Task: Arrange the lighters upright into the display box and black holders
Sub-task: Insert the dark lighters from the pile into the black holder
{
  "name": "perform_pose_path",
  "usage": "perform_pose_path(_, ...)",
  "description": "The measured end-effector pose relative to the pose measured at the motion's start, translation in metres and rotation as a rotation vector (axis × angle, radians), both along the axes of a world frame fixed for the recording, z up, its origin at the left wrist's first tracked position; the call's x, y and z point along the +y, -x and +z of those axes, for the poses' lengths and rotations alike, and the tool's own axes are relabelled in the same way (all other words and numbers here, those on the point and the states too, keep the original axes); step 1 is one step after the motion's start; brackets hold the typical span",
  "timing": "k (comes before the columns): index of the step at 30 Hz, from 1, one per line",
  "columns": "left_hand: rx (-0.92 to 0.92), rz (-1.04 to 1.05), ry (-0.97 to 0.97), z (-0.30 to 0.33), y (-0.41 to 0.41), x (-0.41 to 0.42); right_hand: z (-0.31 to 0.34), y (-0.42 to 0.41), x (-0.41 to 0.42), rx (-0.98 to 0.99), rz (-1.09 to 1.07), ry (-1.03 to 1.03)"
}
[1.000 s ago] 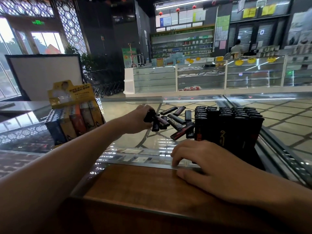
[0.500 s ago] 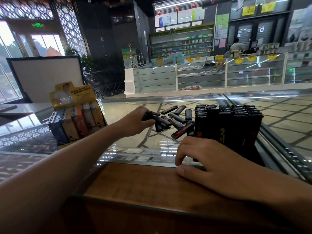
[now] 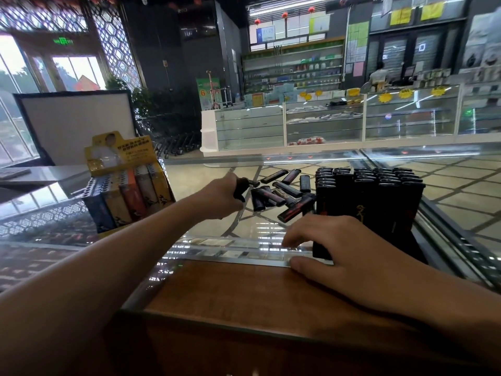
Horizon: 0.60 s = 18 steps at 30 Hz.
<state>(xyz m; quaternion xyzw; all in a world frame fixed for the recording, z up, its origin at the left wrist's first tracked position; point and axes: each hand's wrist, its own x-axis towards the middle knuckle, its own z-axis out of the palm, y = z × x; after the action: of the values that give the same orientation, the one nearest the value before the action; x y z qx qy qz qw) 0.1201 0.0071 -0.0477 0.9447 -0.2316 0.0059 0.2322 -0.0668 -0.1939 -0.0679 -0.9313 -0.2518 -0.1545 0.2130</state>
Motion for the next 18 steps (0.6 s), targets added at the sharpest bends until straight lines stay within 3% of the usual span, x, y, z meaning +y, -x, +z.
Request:
perform_pose_path(3,0.010,-0.007,0.040,-0.001,-0.002,0.003,0.001,0.000,0.001,-0.010,-0.010,-0.025)
perform_pose_path(9,-0.242,-0.082,0.041,-0.007,0.003,0.014,0.003,0.001,0.001,0.016,-0.007,-0.091)
perform_pose_path(18,0.129,-0.072,0.815,0.019,0.051,0.003,0.011,0.010,0.000,-0.055,-0.046,-0.352)
